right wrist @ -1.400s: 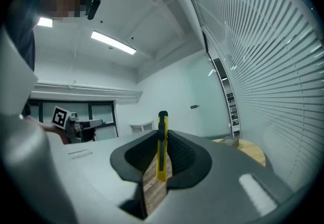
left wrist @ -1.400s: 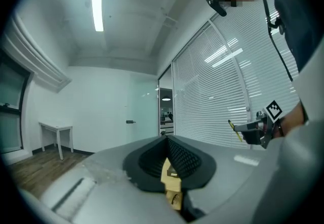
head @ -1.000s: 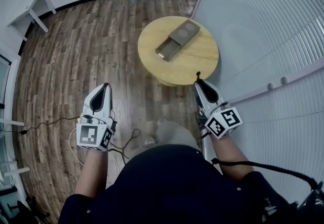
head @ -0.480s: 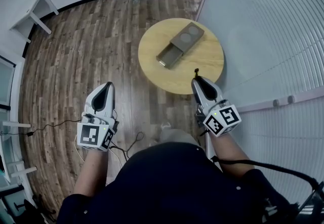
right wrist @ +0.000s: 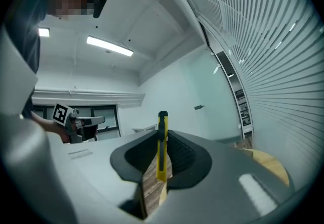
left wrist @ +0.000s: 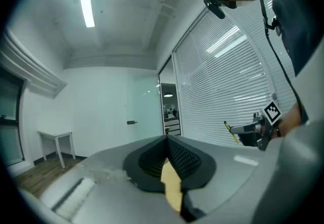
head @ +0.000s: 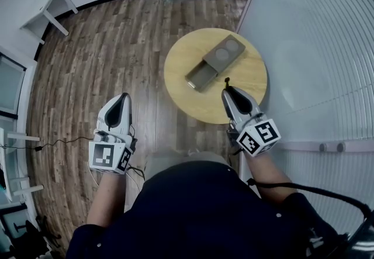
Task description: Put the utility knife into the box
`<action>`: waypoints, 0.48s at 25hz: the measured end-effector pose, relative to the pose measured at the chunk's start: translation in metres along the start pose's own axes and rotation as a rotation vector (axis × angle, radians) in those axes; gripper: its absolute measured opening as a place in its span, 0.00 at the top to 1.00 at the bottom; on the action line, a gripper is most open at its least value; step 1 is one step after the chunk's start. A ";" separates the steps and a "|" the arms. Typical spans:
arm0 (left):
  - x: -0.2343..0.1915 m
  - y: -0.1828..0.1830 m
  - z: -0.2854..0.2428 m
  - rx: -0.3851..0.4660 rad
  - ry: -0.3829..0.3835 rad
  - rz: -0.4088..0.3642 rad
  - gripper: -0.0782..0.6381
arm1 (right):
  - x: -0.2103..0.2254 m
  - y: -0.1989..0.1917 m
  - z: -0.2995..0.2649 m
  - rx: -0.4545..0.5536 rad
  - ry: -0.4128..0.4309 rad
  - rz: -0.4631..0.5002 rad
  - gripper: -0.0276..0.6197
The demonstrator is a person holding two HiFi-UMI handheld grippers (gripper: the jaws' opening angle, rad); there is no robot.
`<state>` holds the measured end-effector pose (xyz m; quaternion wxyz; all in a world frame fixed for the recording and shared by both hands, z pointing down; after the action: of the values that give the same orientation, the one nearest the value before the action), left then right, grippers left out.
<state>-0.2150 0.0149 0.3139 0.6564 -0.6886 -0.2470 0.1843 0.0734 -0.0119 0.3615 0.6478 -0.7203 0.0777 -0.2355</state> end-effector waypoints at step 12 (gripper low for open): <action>-0.047 -0.017 -0.061 0.014 -0.036 0.012 0.89 | 0.028 -0.016 -0.051 0.000 -0.065 -0.012 0.86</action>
<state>-0.2196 -0.0623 0.3314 0.6557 -0.6819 -0.2533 0.2025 0.0726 -0.0675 0.3859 0.6487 -0.7279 0.0524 -0.2159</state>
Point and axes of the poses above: the fingertips, and each gripper's own axes: z backward along the fingers, x to its right, y out of its top, the point moved 2 cm from there along z, backward along the fingers, and after that the axes turned 12 degrees about -y, right-handed, at the moved point
